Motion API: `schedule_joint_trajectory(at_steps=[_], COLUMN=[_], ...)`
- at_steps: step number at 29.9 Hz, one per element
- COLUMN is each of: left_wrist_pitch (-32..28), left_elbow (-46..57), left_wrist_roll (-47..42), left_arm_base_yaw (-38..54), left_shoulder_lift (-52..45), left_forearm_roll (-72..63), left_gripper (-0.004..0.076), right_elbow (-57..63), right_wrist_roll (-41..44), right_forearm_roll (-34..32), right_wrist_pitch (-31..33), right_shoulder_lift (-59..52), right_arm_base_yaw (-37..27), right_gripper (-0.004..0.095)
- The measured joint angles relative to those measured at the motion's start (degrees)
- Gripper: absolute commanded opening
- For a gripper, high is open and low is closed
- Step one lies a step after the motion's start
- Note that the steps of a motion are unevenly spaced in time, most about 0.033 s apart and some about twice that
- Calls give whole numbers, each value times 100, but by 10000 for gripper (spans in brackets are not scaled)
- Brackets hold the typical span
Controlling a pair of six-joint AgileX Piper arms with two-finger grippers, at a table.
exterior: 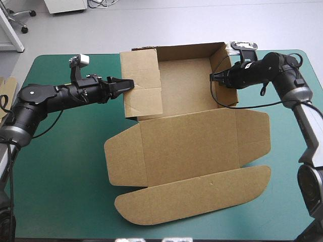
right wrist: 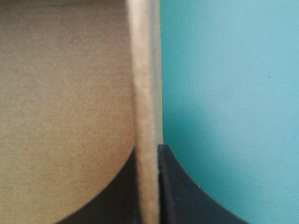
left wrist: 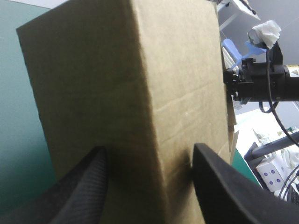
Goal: Fold the box
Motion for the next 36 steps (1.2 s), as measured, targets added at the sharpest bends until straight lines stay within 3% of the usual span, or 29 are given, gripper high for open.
schedule_joint_trajectory(at_steps=[13,30,36], left_wrist_pitch=[-172,1133,1065], left_elbow=[-896,-2860,-3118], left_wrist_roll=[-1242,-2955,-3091], left_arm_base_yaw=[-539,-881,-693], left_shoulder_lift=[619,1111,766], left_forearm_roll=[1845,5280,5717], left_gripper=[396,396,396], right_elbow=[0,-408,-675], right_wrist_roll=[517,682,681], right_forearm_roll=[-507,-665,-642], right_wrist_pitch=[-42,-33,39], right_shoulder_lift=[397,476,476], right_arm_base_yaw=[303,342,342], right_gripper=[-10,-14,-14])
